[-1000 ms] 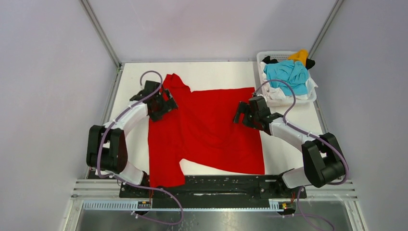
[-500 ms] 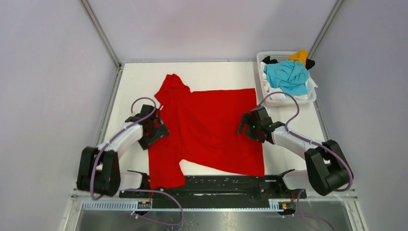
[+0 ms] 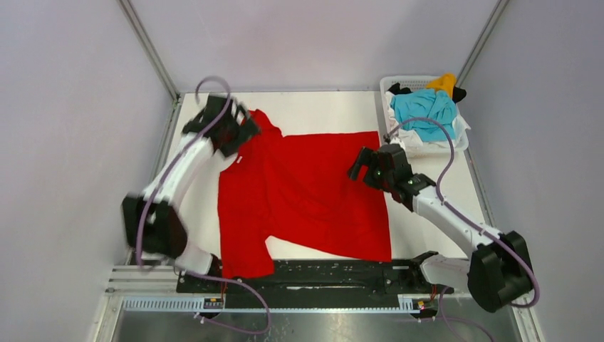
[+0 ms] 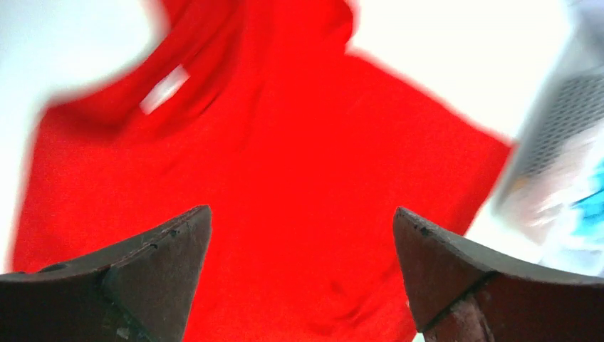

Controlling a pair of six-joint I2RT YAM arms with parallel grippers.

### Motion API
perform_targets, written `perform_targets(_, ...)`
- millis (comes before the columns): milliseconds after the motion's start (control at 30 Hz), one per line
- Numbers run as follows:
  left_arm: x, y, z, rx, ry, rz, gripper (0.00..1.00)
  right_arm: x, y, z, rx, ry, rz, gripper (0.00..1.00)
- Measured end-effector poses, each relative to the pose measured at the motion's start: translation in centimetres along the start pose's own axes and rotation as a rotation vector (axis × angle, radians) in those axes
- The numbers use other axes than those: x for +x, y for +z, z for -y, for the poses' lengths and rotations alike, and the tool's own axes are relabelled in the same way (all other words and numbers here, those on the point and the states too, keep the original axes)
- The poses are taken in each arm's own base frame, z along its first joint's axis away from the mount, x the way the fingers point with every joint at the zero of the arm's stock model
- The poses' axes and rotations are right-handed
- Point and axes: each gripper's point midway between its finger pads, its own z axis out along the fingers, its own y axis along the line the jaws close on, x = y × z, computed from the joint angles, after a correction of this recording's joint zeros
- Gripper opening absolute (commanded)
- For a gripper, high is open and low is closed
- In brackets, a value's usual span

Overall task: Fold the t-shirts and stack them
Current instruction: Flatten out the tshirt

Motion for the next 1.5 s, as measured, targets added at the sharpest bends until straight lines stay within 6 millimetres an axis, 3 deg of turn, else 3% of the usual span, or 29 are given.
perform_targets(100,-5.6,4.5,7.9,0.116,0.024,0.052,0.99,-1.7,1.0,-1.4,-0.016,-0.023,0.019,0.99)
perform_targets(200,-8.2,9.4,11.6,0.146,0.039,0.065,0.99,-2.7,2.5,-2.3,-0.011,-0.047,0.013,1.0)
perform_targets(267,-9.2,12.3,12.6,0.133,0.044,0.071,0.99,-3.3,3.4,-2.5,0.004,-0.069,0.009,0.99)
perform_targets(367,-9.7,15.9,12.2,0.092,0.044,0.077,0.99,-3.8,4.7,-2.3,0.04,-0.105,0.007,1.0)
perform_targets(467,-9.1,17.9,11.0,0.06,0.039,0.053,0.99,-4.4,5.9,-2.1,0.077,-0.139,0.006,1.0)
perform_targets(733,-8.6,20.9,8.4,-0.016,0.023,0.044,0.99,-5.9,9.1,-1.8,0.17,-0.22,-0.024,1.0)
perform_targets(867,-9.1,22.2,8.4,0.0,0.005,0.066,0.99,-5.6,9.7,-1.1,0.193,-0.239,-0.053,0.99)
perform_targets(1033,-8.4,25.6,7.6,-0.011,-0.02,0.057,0.99,-5.5,9.8,-0.4,0.219,-0.253,-0.079,0.99)
perform_targets(1133,-9.7,25.6,9.0,0.039,-0.045,0.09,0.99,-5.6,9.7,0.1,0.239,-0.26,-0.082,1.0)
perform_targets(1267,-9.6,26.6,9.3,0.059,-0.064,0.095,0.99,-5.9,9.7,0.5,0.25,-0.263,-0.082,0.99)
perform_targets(1500,-10.1,27.3,11.6,0.189,-0.106,0.087,0.99,-6.1,10.5,0.5,0.263,-0.277,-0.102,1.0)
